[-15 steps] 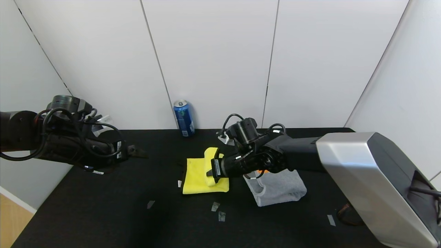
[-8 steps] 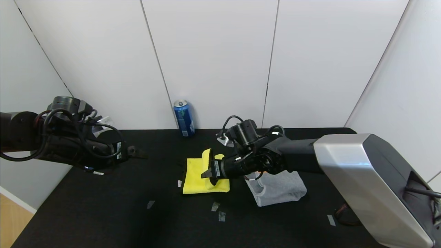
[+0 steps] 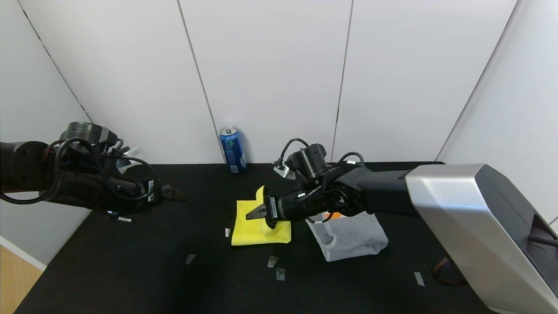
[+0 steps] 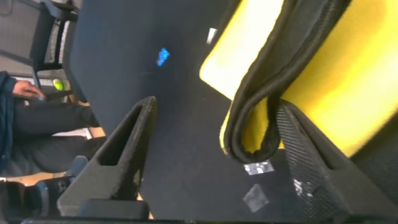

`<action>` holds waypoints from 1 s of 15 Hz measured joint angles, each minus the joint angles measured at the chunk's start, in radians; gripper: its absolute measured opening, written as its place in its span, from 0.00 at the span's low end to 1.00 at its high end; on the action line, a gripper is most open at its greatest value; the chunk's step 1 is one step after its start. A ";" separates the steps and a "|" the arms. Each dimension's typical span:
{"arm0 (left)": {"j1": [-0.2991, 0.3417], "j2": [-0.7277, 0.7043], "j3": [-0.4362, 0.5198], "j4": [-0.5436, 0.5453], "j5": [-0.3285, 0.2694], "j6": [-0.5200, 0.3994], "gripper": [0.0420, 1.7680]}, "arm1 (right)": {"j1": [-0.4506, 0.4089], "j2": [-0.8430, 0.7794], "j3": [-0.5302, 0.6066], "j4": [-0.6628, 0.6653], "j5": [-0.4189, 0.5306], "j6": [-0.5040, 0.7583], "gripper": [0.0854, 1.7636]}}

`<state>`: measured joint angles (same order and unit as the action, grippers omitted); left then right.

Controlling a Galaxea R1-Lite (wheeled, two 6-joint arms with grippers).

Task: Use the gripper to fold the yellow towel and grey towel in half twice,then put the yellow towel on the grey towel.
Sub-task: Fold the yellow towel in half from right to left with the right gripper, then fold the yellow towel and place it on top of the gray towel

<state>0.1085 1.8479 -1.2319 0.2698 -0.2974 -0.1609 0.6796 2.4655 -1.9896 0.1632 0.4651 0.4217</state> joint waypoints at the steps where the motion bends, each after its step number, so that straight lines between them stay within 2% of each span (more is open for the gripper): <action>1: 0.000 0.000 0.000 0.000 0.000 0.000 0.97 | 0.003 -0.008 0.000 0.000 0.000 0.000 0.80; 7: 0.001 -0.007 -0.001 0.002 0.000 -0.001 0.97 | 0.012 -0.043 0.000 0.003 -0.001 0.000 0.89; 15: 0.002 -0.012 -0.001 0.003 0.002 -0.001 0.97 | 0.022 -0.067 0.000 -0.013 -0.002 -0.032 0.94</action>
<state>0.1104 1.8362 -1.2334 0.2732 -0.2957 -0.1615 0.7017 2.3987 -1.9896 0.1500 0.4632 0.3898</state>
